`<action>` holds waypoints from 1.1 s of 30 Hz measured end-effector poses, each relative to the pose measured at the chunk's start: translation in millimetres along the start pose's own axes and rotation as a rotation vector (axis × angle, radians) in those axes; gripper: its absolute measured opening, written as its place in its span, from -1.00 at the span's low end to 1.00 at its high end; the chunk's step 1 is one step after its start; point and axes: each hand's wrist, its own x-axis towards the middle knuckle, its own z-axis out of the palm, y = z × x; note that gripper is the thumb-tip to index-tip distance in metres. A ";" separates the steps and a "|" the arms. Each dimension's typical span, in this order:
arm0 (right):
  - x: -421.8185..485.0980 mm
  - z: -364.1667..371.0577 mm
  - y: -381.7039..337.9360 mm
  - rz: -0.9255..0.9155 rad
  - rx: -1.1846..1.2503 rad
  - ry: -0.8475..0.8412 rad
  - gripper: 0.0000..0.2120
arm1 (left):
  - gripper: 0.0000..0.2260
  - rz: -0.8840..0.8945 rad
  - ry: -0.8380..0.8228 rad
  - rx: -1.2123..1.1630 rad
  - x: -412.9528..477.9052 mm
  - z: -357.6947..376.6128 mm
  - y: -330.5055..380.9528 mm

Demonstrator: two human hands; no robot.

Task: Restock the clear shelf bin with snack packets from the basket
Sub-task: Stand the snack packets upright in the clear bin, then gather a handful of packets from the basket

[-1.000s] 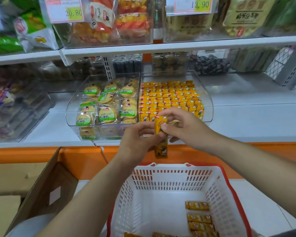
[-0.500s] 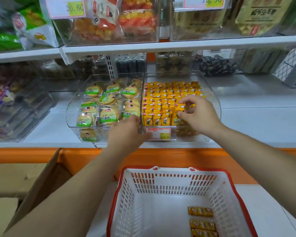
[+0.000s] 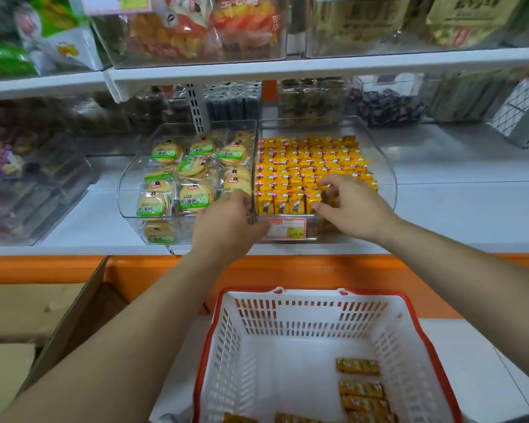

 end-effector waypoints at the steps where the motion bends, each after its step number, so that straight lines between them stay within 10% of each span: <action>1: -5.3 -6.9 -1.8 -0.017 -0.017 0.027 -0.56 | -0.59 0.011 0.030 -0.049 -4.1 -5.4 3.3; 8: -75.4 -20.0 3.0 -0.110 0.106 -0.051 -0.85 | -0.79 0.148 -0.164 -0.255 -64.9 -16.7 16.5; 18: -156.2 144.6 105.3 0.345 0.186 -0.549 -0.91 | -0.70 0.035 -0.762 0.042 -137.1 169.9 -6.6; 26: -189.5 243.4 183.0 0.506 0.085 -0.622 -0.48 | -0.48 -0.074 -1.083 0.025 -200.4 307.5 -53.1; 33: -205.5 281.4 189.9 0.493 -0.126 -0.707 -0.52 | -0.50 0.055 -1.244 0.046 -197.7 343.2 -64.4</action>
